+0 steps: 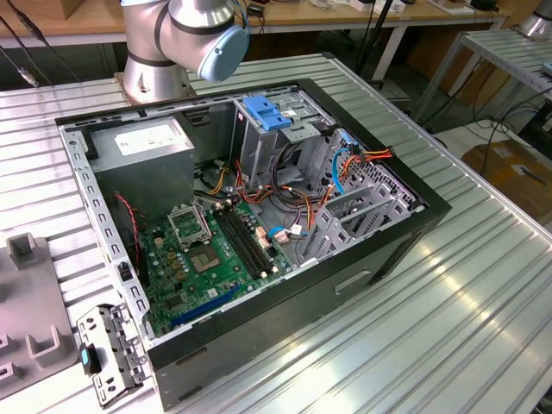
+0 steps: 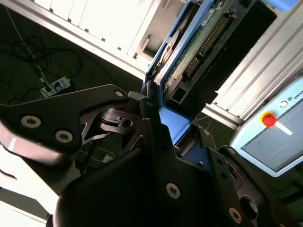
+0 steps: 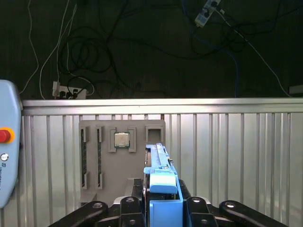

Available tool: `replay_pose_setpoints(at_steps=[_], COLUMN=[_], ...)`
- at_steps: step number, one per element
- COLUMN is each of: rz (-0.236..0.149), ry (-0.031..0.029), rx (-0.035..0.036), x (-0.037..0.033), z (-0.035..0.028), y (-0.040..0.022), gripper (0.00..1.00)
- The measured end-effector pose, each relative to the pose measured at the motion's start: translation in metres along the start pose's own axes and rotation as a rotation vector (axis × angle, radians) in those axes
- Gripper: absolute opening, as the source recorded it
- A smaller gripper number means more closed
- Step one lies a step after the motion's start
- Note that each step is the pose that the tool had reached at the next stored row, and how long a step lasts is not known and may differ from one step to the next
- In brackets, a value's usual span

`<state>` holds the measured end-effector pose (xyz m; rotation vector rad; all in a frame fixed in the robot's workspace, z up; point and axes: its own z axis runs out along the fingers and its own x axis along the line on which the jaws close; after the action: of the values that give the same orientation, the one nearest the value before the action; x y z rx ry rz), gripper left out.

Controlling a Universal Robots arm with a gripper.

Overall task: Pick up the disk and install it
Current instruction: 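Pick up the disk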

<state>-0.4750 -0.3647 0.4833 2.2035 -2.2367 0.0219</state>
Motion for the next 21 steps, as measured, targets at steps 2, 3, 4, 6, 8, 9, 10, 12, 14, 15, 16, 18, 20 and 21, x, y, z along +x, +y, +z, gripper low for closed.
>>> replay_pose_setpoints(at_steps=[2,3,4,6,8,9,10,12,14,15,16,18,20,21], rz=[0.000,0.000,0.000,0.000,0.000,0.000,0.000,0.000,0.000,0.000,0.000,0.000,0.000,0.000], ry=[0.0000,0.0000,0.0000,0.0000,0.0000,0.0000,0.0000,0.0000,-0.0001,-0.0001,-0.0001,-0.0001,-0.0001,-0.0001], rx=[0.0000,0.0000,0.0001,-0.0001,-0.0001,-0.0001,-0.0002,-0.0004,-0.0003,-0.0002,-0.0003,-0.0004,-0.0005,-0.0004], x=[0.0000,0.0000,0.0001,0.0001,0.0001,0.0001,0.0001,0.0002,0.0001,0.0002,0.0002,0.0001,0.0002,0.0002], z=[-0.0023,-0.0035,-0.0046,-0.0071,-0.0097,-0.0114,-0.0126,-0.0154,-0.0157,-0.0158,-0.0158,-0.0159,-0.0160,-0.0159], y=[0.0000,-0.0001,0.0000,-0.0001,-0.0001,-0.0001,-0.0001,-0.0001,-0.0001,-0.0001,-0.0001,-0.0001,-0.0016,-0.0026], gripper=[0.37,0.37,0.37,0.37,0.37,0.37,0.37,0.37,0.37,0.37,0.37,0.37,0.37,0.37])
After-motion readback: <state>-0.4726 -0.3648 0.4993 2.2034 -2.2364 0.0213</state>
